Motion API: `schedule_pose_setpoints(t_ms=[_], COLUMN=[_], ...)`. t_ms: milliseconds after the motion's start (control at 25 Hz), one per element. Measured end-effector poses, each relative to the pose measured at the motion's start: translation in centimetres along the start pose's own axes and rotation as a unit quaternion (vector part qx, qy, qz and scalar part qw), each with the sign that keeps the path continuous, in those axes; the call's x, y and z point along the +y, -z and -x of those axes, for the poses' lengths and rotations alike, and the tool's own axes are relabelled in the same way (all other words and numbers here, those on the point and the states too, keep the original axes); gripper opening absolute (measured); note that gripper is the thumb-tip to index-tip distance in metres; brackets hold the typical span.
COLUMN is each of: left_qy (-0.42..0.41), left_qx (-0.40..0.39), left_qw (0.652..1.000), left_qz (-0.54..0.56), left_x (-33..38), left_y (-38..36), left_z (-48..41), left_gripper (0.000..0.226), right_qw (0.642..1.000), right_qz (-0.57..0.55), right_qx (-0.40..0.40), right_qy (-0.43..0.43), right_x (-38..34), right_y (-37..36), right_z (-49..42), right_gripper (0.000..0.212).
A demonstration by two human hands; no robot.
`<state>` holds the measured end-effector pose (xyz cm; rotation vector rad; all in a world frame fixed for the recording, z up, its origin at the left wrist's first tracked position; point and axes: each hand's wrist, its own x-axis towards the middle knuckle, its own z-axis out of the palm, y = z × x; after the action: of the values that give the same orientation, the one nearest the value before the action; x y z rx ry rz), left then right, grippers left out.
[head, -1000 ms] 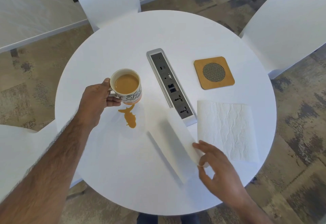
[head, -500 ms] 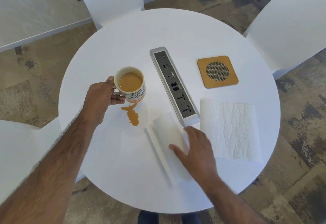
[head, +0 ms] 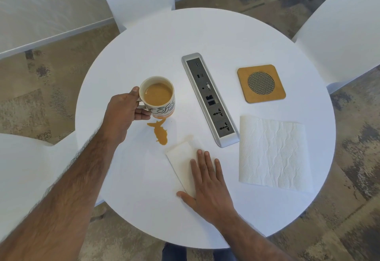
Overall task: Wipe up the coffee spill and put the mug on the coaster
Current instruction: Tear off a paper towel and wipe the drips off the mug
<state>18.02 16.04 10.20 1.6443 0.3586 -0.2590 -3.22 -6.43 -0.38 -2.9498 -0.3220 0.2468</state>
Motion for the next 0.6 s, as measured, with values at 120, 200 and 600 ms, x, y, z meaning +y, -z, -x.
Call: schedule_pose_setpoints(t_ms=[120, 200, 600], left_qy=[0.007, 0.008, 0.013], left_qx=[-0.001, -0.001, -0.002], left_qw=[1.0, 1.0, 1.0], left_qz=[-0.003, -0.004, 0.009], left_x=[0.3, 0.6, 4.0], left_y=[-0.1, -0.1, -0.8], left_z=[0.3, 0.4, 3.4], left_gripper=[0.052, 0.051, 0.044], right_qw=[1.0, 0.999, 0.595], right_qz=[-0.008, -0.009, -0.72], right_qx=[0.021, 0.041, 0.092], right_qy=[-0.004, -0.008, -0.344], right_x=[-0.1, -0.1, 0.3], right_y=[-0.7, -0.9, 9.4], right_z=[-0.2, -0.3, -5.6], right_gripper=[0.067, 0.06, 0.029])
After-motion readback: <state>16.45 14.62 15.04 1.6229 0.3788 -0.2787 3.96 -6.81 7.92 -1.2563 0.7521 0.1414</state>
